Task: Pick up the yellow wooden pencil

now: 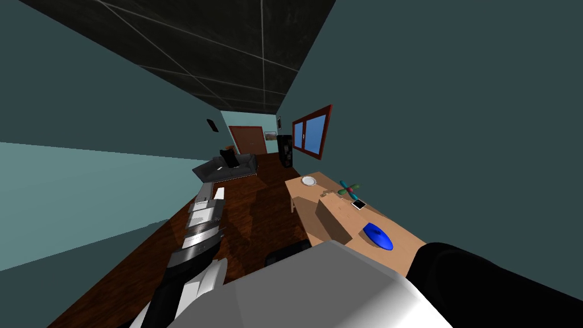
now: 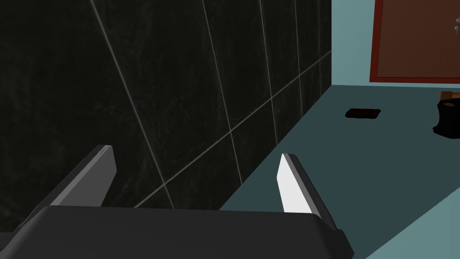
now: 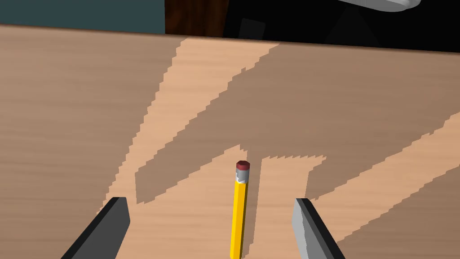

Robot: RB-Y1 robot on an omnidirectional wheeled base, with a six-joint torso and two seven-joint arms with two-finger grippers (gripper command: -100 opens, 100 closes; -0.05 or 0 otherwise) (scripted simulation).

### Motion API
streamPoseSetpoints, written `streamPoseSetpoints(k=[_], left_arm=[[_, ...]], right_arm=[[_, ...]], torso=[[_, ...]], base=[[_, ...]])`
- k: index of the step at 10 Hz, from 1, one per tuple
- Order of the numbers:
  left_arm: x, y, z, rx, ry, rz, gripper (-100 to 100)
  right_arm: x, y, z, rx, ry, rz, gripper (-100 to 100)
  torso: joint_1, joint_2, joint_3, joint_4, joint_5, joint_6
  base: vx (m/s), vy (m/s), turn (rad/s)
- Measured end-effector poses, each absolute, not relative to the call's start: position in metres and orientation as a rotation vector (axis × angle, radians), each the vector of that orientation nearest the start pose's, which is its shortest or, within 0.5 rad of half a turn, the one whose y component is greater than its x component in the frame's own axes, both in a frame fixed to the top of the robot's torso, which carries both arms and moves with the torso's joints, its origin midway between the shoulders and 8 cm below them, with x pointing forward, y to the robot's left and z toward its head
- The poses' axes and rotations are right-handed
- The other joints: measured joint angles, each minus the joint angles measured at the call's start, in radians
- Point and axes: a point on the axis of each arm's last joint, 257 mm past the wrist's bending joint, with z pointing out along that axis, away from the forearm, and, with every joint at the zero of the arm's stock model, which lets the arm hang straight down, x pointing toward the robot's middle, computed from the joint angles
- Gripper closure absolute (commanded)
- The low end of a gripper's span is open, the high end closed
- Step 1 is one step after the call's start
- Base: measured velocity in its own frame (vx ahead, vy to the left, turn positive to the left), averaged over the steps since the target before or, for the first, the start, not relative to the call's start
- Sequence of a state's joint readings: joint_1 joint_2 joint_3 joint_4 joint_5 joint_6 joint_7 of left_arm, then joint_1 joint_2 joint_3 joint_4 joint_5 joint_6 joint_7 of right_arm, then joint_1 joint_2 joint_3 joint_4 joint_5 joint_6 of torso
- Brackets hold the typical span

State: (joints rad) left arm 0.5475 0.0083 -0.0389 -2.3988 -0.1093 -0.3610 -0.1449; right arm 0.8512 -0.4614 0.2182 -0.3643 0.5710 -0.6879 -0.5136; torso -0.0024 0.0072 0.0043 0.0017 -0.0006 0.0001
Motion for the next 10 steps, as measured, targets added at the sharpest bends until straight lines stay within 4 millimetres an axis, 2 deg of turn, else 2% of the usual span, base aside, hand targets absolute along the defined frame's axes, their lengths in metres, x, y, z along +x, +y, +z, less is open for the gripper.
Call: streamPoseSetpoints(k=[7,10], left_arm=[[0.343,0.26,0.034,-0.58,0.754,-1.099,0],[0.343,0.26,0.034,-0.58,0.754,-1.099,0]], right_arm=[[-0.333,-0.37,-0.552,1.998,2.494,0.143,-100],[-0.331,-0.358,-0.567,2.012,2.498,0.108,-100]], torso=[[0.0,0.001,0.0,0.0,0.0,0.0],[-0.002,0.004,0.005,0.005,-0.008,0.003]], base=[[0.0,0.0,-0.001],[0.001,-0.001,-0.005]])
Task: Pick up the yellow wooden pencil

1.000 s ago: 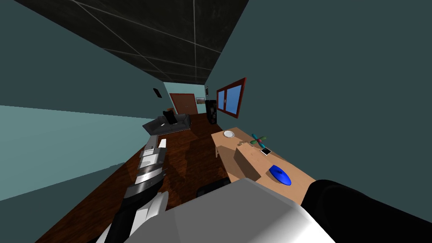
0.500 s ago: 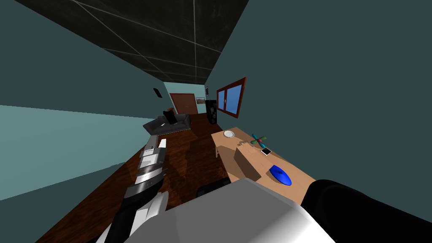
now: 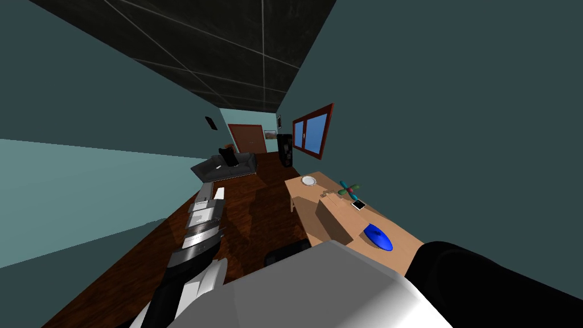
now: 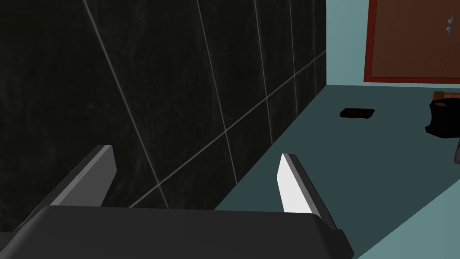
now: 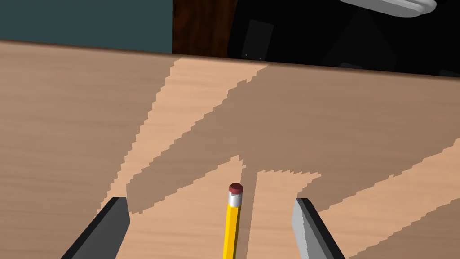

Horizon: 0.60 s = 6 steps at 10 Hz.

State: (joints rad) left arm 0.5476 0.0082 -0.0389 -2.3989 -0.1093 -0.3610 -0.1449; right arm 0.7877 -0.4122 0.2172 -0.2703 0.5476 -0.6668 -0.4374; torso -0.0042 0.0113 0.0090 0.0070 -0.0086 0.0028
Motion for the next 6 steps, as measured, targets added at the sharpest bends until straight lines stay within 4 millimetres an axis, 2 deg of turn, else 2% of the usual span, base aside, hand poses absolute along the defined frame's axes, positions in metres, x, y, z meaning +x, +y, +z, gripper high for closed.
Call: streamPoseSetpoints(k=[1,2,6], left_arm=[[0.3431,0.2604,0.0342,-0.58,0.754,-1.099,0],[0.3431,0.2604,0.0342,-0.58,0.754,-1.099,0],[0.3431,0.2604,0.0342,-0.58,0.754,-1.099,0]], right_arm=[[-0.3279,-0.3533,-0.5679,2.002,2.504,0.127,-100],[-0.3277,-0.3532,-0.5683,2.004,2.502,0.125,100],[-0.3278,-0.3531,-0.5682,2.007,2.5,0.124,100]], torso=[[-0.001,0.002,0.001,0.001,0.0,0.0],[-0.001,0.003,0.002,0.001,-0.001,0.0],[-0.002,0.003,0.002,0.001,-0.001,-0.001]], base=[[0.0,0.0,0.0],[0.0,0.0,0.0],[0.0,0.0,0.0]])
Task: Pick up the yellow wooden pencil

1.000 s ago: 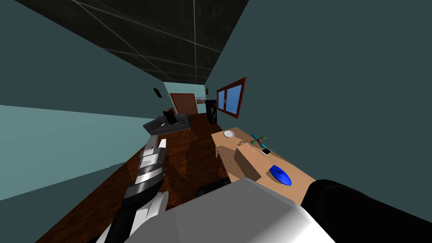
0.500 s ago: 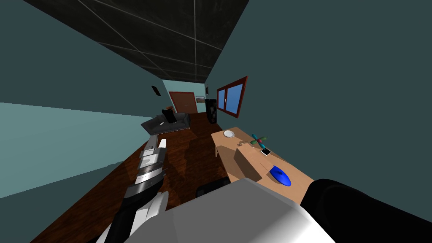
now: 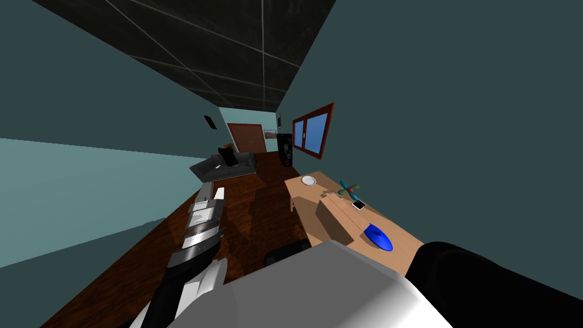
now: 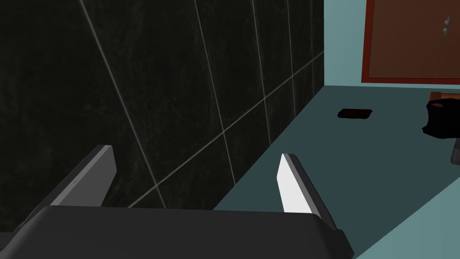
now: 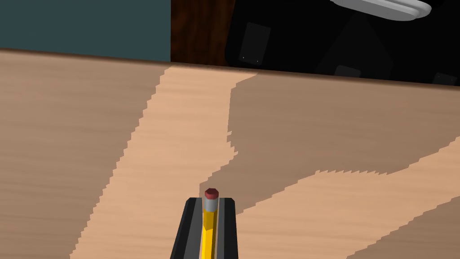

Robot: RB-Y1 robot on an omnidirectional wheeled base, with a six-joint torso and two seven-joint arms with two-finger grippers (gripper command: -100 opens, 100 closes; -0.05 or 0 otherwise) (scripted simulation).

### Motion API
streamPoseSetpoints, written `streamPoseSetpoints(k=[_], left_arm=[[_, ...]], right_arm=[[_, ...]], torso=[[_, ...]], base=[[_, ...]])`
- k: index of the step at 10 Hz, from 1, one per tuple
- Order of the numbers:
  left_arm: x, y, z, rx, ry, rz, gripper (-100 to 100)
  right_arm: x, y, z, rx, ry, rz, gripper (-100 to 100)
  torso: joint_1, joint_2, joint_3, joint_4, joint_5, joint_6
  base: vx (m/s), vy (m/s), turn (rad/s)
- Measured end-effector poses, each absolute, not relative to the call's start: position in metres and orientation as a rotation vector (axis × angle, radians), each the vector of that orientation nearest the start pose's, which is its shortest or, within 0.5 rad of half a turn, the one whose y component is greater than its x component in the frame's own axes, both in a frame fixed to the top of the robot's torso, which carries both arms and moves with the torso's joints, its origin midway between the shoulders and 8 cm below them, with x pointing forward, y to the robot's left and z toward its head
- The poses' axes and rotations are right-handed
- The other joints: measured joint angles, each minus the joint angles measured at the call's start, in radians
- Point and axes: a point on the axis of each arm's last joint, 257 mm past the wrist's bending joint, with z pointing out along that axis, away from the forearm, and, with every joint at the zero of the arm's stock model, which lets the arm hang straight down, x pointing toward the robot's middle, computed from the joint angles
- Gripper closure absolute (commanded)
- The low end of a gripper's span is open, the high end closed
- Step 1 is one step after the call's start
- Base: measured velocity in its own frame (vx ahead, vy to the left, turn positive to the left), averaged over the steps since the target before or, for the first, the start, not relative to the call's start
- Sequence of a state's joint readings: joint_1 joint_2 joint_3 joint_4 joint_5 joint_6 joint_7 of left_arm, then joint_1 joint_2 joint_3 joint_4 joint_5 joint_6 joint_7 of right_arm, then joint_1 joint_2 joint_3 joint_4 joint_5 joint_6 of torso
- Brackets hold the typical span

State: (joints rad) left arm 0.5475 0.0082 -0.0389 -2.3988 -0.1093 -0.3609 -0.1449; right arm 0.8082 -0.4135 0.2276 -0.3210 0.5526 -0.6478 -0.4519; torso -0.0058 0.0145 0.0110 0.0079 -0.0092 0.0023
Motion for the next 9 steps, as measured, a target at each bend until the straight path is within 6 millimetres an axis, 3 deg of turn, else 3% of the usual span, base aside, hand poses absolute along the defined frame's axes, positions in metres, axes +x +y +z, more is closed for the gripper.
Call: streamPoseSetpoints(k=[1,2,4,6,8,9], left_arm=[[0.343,0.26,0.034,-0.58,0.754,-1.099,0],[0.343,0.26,0.034,-0.58,0.754,-1.099,0],[0.343,0.26,0.034,-0.58,0.754,-1.099,0],[0.343,0.26,0.034,-0.58,0.754,-1.099,0],[0.343,0.26,0.034,-0.58,0.754,-1.099,0],[0.343,0.26,0.034,-0.58,0.754,-1.099,0]], right_arm=[[-0.328,-0.353,-0.568,2.007,2.499,0.124,0],[-0.328,-0.353,-0.568,2.008,2.499,0.124,100],[-0.331,-0.362,-0.562,2.007,2.494,0.128,100],[-0.347,-0.362,-0.553,2.023,2.509,0.105,100],[-0.34,-0.369,-0.55,2.007,2.5,0.128,100],[-0.339,-0.369,-0.55,2.009,2.497,0.128,0]], torso=[[0.0,0.0,0.0,0.0,0.0,0.0],[0.0,0.0,0.0,0.0,0.0,0.0],[0.0,0.0,0.0,0.0,0.0,-0.001],[0.001,0.001,0.0,-0.001,0.0,0.0],[0.0,0.0,0.0,0.0,0.0,-0.001],[0.0,0.0,0.0,0.0,0.0,-0.001]], base=[[0.0,0.0,0.0],[-0.01,0.005,0.031],[-0.003,0.003,0.009],[-0.003,0.001,-0.005],[-0.002,0.001,0.013],[0.0,0.0,0.0]])
